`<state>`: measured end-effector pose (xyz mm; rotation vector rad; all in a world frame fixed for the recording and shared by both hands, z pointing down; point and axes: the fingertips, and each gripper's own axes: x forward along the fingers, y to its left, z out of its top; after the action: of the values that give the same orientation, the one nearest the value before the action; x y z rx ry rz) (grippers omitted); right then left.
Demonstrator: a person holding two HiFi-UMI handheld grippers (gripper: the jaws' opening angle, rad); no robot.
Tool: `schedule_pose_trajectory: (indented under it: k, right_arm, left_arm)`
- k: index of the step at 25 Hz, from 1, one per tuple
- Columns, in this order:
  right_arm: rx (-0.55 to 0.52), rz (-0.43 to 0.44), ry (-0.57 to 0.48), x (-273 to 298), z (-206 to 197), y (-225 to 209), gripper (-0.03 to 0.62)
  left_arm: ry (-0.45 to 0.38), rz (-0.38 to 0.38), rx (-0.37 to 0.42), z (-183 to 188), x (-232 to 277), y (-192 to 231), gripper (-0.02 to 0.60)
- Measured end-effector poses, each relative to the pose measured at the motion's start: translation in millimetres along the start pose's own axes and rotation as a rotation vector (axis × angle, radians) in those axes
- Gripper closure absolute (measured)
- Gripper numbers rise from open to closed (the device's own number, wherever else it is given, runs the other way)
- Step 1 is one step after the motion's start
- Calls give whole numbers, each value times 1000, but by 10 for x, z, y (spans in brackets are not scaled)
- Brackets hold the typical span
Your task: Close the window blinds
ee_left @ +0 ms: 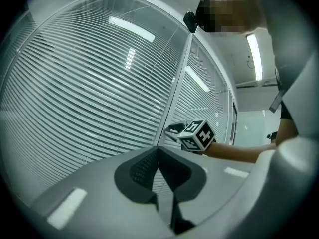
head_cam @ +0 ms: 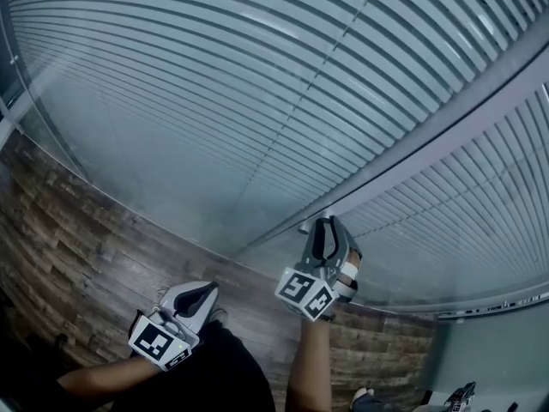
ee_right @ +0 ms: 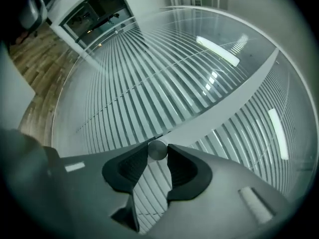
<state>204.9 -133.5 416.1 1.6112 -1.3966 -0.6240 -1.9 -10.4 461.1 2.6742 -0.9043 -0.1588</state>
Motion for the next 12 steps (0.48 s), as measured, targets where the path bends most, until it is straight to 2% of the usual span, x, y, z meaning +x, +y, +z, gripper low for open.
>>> schedule_pose_trajectory:
  k: [4,7,9,12]
  right_arm:
    - [29,1,0,5,-7,-7,465]
    - [97,7,-17,7,-18,-19,461]
    - [239,30,-30,-7,-33,-34,457]
    - [584,69,-68,-55,-57,-65,424]
  left_arm:
    - [-2,-8,3,0,16,-34,583]
    - [-2,-1,3,19,6,-28,583]
    - [-2,2,6,45,4,-19,583]
    - [-9,22,6,46,-14,34,583]
